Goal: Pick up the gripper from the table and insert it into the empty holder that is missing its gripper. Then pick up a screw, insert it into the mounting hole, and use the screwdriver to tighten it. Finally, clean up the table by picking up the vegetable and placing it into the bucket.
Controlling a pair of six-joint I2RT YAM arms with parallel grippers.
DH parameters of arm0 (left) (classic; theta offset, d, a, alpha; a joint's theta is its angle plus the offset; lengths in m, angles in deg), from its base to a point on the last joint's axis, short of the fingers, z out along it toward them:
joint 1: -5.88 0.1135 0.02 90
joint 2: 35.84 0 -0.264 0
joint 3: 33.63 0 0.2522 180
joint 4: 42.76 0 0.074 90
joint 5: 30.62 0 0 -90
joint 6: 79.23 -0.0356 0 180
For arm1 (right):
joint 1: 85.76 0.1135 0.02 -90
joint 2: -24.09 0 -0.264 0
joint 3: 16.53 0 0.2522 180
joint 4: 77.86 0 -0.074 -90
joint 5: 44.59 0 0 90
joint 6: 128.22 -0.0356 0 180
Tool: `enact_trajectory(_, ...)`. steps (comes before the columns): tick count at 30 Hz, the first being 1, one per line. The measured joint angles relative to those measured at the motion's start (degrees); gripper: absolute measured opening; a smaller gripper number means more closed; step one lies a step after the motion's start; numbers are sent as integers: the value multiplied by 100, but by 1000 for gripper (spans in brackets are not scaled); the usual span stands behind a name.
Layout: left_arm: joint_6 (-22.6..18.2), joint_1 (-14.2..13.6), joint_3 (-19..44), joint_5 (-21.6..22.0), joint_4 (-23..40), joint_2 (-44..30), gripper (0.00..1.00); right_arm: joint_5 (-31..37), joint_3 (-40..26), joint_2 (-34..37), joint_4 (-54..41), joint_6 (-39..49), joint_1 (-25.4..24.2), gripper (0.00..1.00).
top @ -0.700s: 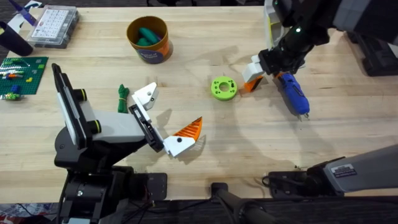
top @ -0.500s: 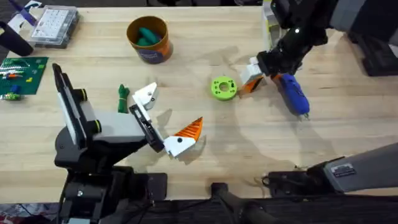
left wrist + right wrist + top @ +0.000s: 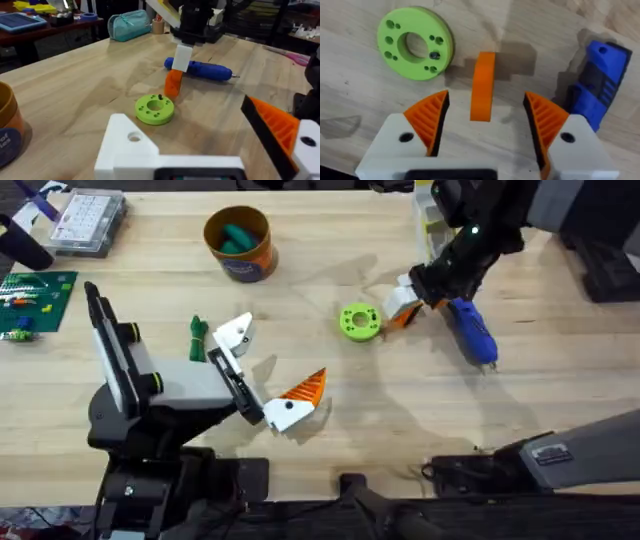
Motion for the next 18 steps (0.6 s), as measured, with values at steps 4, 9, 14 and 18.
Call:
enact_trajectory(4, 0, 0, 0, 2, 0, -2, 993, 42, 0, 3, -17, 0, 0, 901)
enact_trajectory(9, 0, 0, 0, 0, 0, 0, 993, 70, 0, 47, 23, -4, 0, 879)
enact_trajectory(14, 0, 0, 0, 0, 0, 0, 993, 87, 0, 76, 33, -12, 0, 789)
enact_trajectory(18, 0, 0, 0, 0, 0, 0, 993, 89, 0, 76, 40, -20, 7, 684)
